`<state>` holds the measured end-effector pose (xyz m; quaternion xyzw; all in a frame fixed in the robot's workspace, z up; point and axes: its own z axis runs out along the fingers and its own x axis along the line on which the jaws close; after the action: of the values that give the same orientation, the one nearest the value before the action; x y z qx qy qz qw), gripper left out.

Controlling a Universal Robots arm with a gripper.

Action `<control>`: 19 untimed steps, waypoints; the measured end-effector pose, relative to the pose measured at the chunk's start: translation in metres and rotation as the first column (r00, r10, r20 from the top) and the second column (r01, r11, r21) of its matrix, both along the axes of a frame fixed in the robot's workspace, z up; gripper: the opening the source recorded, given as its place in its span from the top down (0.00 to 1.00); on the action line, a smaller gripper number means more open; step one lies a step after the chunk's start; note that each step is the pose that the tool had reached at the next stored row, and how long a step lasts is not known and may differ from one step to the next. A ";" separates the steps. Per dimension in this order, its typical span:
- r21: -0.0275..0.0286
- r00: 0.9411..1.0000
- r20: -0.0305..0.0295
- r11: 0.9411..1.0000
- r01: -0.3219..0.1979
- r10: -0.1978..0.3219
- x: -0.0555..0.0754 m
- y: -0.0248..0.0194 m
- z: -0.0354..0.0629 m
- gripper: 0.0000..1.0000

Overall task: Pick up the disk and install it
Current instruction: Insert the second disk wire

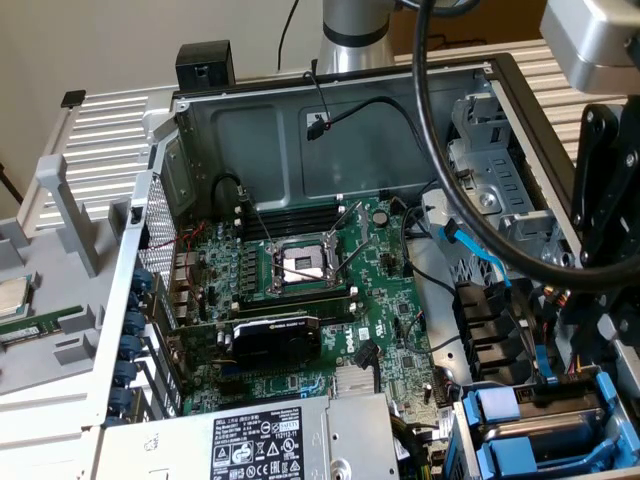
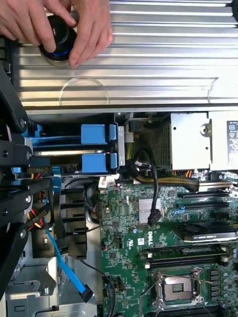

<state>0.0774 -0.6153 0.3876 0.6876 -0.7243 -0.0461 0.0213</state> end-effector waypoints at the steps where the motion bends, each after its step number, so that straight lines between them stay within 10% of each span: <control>1: 0.000 1.000 0.000 1.000 0.000 0.000 0.000 0.0000 0.0000 0.75; 14: 0.000 1.000 0.000 1.000 0.000 0.000 0.000 0.0000 0.0001 0.75; 19: 0.000 1.000 0.000 1.000 0.000 0.000 0.000 0.0000 0.0001 0.89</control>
<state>0.0772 -0.6153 0.3877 0.6876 -0.7243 -0.0460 0.0214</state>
